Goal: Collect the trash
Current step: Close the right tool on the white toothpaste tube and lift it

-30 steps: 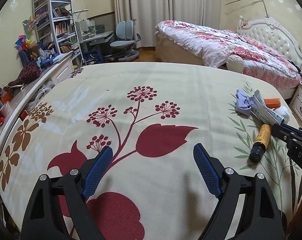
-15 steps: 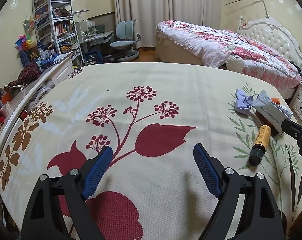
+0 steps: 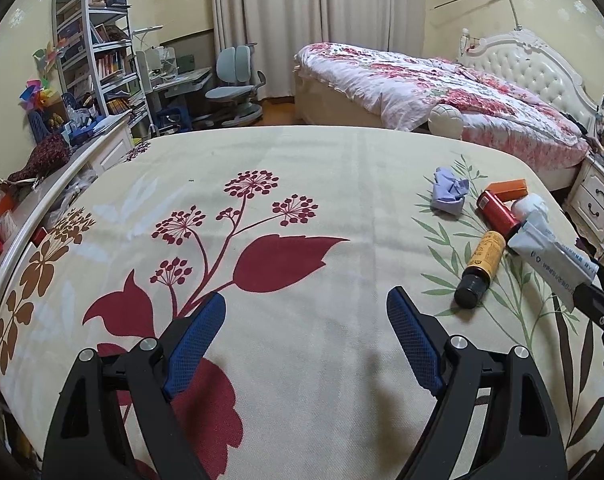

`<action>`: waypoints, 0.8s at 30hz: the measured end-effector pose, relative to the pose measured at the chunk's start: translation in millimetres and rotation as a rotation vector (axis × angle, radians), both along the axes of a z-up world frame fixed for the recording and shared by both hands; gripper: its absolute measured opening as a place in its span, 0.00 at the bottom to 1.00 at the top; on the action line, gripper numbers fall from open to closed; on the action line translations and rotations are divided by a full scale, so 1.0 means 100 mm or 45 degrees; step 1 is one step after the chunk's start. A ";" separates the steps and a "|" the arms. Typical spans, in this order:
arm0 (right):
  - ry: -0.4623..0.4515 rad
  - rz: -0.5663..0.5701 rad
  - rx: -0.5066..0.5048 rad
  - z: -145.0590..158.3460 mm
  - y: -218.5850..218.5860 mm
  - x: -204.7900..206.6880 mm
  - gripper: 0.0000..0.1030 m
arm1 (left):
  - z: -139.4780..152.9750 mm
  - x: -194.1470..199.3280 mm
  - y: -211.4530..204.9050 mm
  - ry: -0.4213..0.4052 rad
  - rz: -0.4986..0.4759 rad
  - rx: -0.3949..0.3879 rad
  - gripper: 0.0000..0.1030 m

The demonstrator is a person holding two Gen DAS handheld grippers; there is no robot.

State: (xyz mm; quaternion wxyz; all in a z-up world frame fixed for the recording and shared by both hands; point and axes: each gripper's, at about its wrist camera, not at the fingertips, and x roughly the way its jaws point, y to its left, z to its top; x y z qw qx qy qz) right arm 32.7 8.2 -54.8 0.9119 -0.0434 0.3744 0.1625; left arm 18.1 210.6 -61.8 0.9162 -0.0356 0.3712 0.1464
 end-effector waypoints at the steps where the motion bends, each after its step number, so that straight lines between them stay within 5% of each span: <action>1: 0.010 -0.004 0.002 -0.03 -0.02 -0.01 0.03 | 0.00 0.00 -0.02 0.000 -0.004 0.002 0.80; 9: 0.053 -0.019 0.020 -0.15 -0.13 -0.08 0.04 | -0.01 -0.02 -0.12 0.009 -0.017 0.025 0.80; 19: 0.044 -0.028 0.031 -0.11 -0.15 -0.04 0.38 | -0.02 -0.04 -0.12 0.005 -0.016 0.027 0.80; 24: 0.074 -0.005 0.046 -0.13 -0.07 0.10 0.39 | -0.02 -0.03 -0.15 0.006 -0.025 0.024 0.80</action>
